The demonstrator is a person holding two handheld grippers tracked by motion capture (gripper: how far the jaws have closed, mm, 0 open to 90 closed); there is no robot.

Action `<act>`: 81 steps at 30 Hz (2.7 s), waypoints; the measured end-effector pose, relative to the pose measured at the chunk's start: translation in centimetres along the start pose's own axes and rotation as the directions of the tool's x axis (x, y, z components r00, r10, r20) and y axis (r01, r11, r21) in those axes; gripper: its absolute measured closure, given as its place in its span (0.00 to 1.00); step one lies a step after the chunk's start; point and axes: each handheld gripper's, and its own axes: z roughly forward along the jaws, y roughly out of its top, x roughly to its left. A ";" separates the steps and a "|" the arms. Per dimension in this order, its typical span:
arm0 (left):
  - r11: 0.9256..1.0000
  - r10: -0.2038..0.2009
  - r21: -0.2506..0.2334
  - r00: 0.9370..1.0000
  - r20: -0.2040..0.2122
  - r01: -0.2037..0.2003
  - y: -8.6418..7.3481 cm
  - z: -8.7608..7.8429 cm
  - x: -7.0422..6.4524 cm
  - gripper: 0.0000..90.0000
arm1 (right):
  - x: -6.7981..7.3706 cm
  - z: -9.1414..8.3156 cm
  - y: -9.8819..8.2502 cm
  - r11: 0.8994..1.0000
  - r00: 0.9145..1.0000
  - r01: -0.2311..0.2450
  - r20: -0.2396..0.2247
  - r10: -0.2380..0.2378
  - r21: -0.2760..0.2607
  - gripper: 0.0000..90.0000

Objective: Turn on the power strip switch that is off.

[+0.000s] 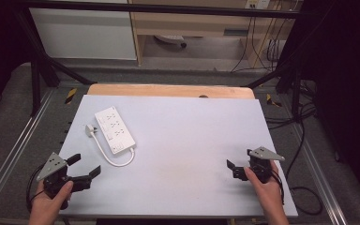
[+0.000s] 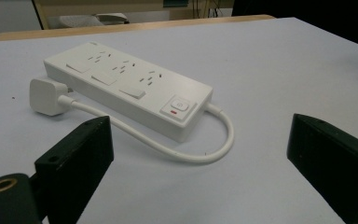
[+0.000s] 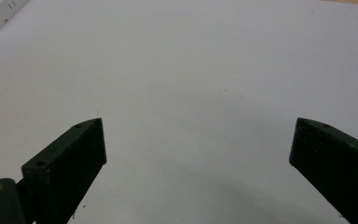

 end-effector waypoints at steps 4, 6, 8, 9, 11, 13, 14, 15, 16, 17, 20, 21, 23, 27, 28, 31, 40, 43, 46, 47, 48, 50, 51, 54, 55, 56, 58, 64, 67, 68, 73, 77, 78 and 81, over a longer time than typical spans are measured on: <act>1.000 0.001 -0.004 1.000 0.003 -0.001 0.0 -0.2 0.0 0.08 | 0.1 0.1 0.0 1.000 1.000 0.001 0.006 -0.001 0.002 0.04; 1.000 -0.002 -0.006 1.000 0.003 0.002 0.1 -0.2 0.0 0.08 | 0.2 0.1 0.0 1.000 1.000 0.003 0.008 -0.003 0.004 0.04; 1.000 -0.002 -0.010 1.000 0.012 0.002 0.1 -0.2 -0.1 0.08 | 0.2 0.1 0.0 1.000 1.000 0.004 0.009 -0.004 0.004 0.04; 1.000 -0.002 -0.010 1.000 0.012 0.002 0.1 -0.2 -0.1 0.08 | 0.2 0.1 0.0 1.000 1.000 0.008 0.009 -0.008 0.007 0.04; 1.000 0.004 -0.018 1.000 0.019 -0.003 0.2 -0.2 -0.1 0.08 | 0.3 0.2 0.0 1.000 1.000 0.002 0.003 -0.002 0.015 0.04; 1.000 0.004 -0.028 1.000 0.023 -0.003 0.2 -0.3 -0.2 0.08 | 0.3 0.3 0.0 1.000 1.000 0.015 0.004 -0.015 0.022 0.04; 0.999 0.008 -0.032 1.000 0.026 -0.007 0.3 -0.3 -0.3 0.08 | 0.4 0.3 0.0 1.000 1.000 0.016 0.001 -0.016 0.024 0.04; 0.999 0.007 -0.033 1.000 0.026 -0.006 0.3 -0.3 -0.3 0.08 | 0.5 0.3 0.0 1.000 1.000 0.018 0.001 -0.018 0.025 0.04; 0.999 0.007 -0.033 1.000 0.026 -0.006 0.3 -0.3 -0.3 0.08 | 0.5 0.3 0.0 1.000 1.000 0.018 0.002 -0.018 0.024 0.04; 0.999 0.004 -0.036 1.000 0.028 -0.003 0.3 -0.3 -0.3 0.08 | 0.5 0.3 0.0 1.000 1.000 0.018 0.002 -0.018 0.024 0.04; 0.998 0.017 -0.055 0.999 0.038 -0.015 0.5 -0.4 -0.5 0.06 | 0.5 0.2 0.0 1.000 1.000 0.020 0.005 -0.020 0.021 0.04; 0.998 0.021 -0.059 0.999 0.043 -0.018 0.5 -0.4 -0.6 0.06 | 0.5 0.2 0.0 1.000 1.000 0.019 0.007 -0.019 0.020 0.04; 0.998 0.018 -0.066 0.998 0.052 -0.015 0.6 -0.4 -0.8 0.06 | 0.5 0.2 0.0 1.000 1.000 0.012 0.010 -0.012 0.021 0.03; 0.998 0.014 -0.058 0.998 0.056 -0.011 0.6 -0.3 -0.9 0.06 | 0.4 0.2 0.0 1.000 1.000 0.008 0.008 -0.008 0.020 0.03; 0.998 0.010 -0.063 0.998 0.059 -0.006 0.7 -0.3 -0.9 0.06 | 0.5 0.2 0.0 1.000 1.000 0.011 0.005 -0.011 0.022 0.03; 0.998 0.002 -0.068 0.999 0.054 0.001 0.8 -0.4 -0.8 0.06 | 0.5 0.3 0.0 1.000 1.000 0.015 -0.001 -0.015 0.022 0.03; 0.998 -0.015 -0.058 0.999 0.048 0.018 1.4 -0.4 -0.5 0.06 | 0.6 0.3 0.1 1.000 1.000 0.022 -0.011 -0.022 0.018 0.03; 0.998 -0.015 -0.058 0.999 0.046 0.018 1.8 -0.3 -0.5 0.06 | 0.6 0.3 0.1 1.000 1.000 0.022 -0.013 -0.022 0.018 0.03; 0.998 -0.013 -0.055 0.999 0.042 0.016 2.1 -0.3 -0.5 0.07 | 0.6 0.3 0.1 1.000 1.000 0.021 -0.010 -0.021 0.015 0.03; 0.998 -0.014 -0.053 0.999 0.041 0.017 2.2 -0.3 -0.4 0.07 | 0.6 0.3 0.1 1.000 1.000 0.021 -0.010 -0.021 0.015 0.03; 0.998 -0.021 -0.052 0.999 0.041 0.023 2.3 -0.3 -0.4 0.07 | 0.6 0.3 0.1 1.000 1.000 0.020 -0.010 -0.020 0.013 0.03; 0.999 -0.017 -0.043 0.999 0.039 0.018 2.6 -0.2 -0.3 0.07 | 0.6 0.3 0.1 1.000 1.000 0.020 -0.010 -0.019 0.014 0.03; 0.999 -0.017 -0.043 0.999 0.039 0.018 2.6 -0.2 -0.3 0.07 | 0.6 0.3 0.1 1.000 1.000 0.020 -0.010 -0.019 0.014 0.03; 0.999 -0.012 -0.037 0.999 0.040 0.014 2.9 -0.2 -0.3 0.07 | 0.6 0.3 0.1 1.000 1.000 0.019 -0.010 -0.019 0.012 0.03; 0.999 -0.011 -0.033 0.999 0.039 0.012 3.0 -0.3 -0.3 0.07 | 0.6 0.3 0.1 1.000 1.000 0.019 -0.011 -0.019 0.013 0.03; 1.000 -0.010 -0.028 0.999 0.036 0.011 3.1 -0.3 -0.3 0.07 | 0.6 0.3 0.1 1.000 1.000 0.016 -0.012 -0.016 0.013 0.03; 1.000 -0.004 -0.021 0.999 0.034 0.005 3.6 -0.2 -0.4 0.07 | 0.6 0.2 0.1 1.000 1.000 0.010 -0.014 -0.010 0.012 0.03; 1.000 -0.002 -0.012 1.000 0.020 0.002 5.0 0.4 -0.3 0.07 | 0.6 0.2 0.1 1.000 1.000 0.009 -0.008 -0.009 0.007 0.03; 1.000 -0.003 -0.017 1.000 0.016 0.004 5.7 0.6 -0.3 0.07 | 0.6 0.1 0.1 1.000 1.000 0.008 -0.010 -0.008 0.006 0.03; 1.000 -0.003 -0.017 1.000 0.016 0.004 5.7 0.6 -0.3 0.07 | 0.6 0.1 0.1 1.000 1.000 0.006 -0.010 -0.006 0.004 0.03; 1.000 0.000 -0.026 1.000 0.020 0.001 6.6 0.9 -0.3 0.07 | 0.7 0.2 0.1 1.000 1.000 0.007 -0.014 -0.007 0.004 0.03; 1.000 0.008 -0.024 1.000 0.018 -0.007 7.0 1.2 -0.3 0.07 | 0.8 0.2 0.1 1.000 1.000 0.015 -0.020 -0.015 0.004 0.03; 1.000 0.016 -0.020 1.000 0.020 -0.016 7.3 1.4 -0.4 0.07 | 0.8 0.2 0.1 1.000 1.000 0.015 -0.020 -0.015 0.003 0.03; 1.000 0.016 -0.020 1.000 0.022 -0.016 7.4 1.6 -0.5 0.07 | 0.8 0.2 0.1 1.000 1.000 0.015 -0.021 -0.015 0.003 0.03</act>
